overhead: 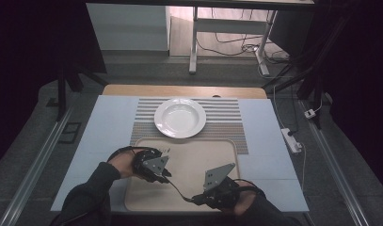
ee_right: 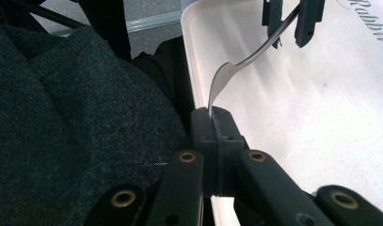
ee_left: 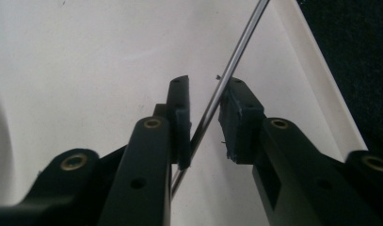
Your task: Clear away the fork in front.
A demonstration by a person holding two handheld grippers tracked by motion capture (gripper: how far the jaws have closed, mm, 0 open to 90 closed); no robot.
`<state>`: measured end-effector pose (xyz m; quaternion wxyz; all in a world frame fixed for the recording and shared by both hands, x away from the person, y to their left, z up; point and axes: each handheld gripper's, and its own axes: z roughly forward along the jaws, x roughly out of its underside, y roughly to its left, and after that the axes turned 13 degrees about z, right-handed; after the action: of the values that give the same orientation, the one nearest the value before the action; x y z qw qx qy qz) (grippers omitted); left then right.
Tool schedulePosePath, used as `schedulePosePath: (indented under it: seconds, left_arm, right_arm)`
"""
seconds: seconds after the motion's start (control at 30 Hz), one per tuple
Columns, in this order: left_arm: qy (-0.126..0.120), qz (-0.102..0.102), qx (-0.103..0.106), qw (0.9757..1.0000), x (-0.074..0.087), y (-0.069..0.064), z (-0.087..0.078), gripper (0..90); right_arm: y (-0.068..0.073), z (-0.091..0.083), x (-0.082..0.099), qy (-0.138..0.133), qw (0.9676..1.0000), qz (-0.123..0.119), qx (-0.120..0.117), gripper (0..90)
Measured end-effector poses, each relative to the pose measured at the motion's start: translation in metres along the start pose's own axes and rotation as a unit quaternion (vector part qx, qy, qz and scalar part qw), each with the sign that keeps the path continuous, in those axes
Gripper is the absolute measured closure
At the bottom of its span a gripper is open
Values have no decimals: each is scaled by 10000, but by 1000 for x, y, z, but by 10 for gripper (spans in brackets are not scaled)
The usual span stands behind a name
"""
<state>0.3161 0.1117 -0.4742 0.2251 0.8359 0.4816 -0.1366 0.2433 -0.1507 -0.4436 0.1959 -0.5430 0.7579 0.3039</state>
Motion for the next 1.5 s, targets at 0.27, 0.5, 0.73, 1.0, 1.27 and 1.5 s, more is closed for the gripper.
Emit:
schedulePosePath:
  seconds: [0.27, 0.5, 0.73, 1.0, 1.27, 1.5]
  left_arm:
    - [-78, 740, 138, 9971, 1, -4, 1, 812]
    - [-90, 1129, 525, 9922, 0, -6, 5, 862]
    - [-252, 761, 565, 9952, 1, -6, 1, 865]
    - [-30, 6, 458, 9989, 2, -6, -4, 865]
    - [120, -1392, 544, 9887, 5, -4, -11, 864]
    - [256, -2047, 380, 9778, 7, -8, -12, 864]
  right_arm:
    - [-1, 1, 1, 83, 9997, -161, -134, 900]
    - [-3, 0, 2, 63, 9997, -193, -111, 875]
    - [-9, -5, 4, -152, 9998, -47, 107, 718]
    - [-22, -13, 6, -378, 9968, 233, 664, 438]
    - [-30, -25, 12, -712, 9893, 514, 1168, 268]
    - [-37, -30, 21, -809, 9814, 813, 1542, 185]
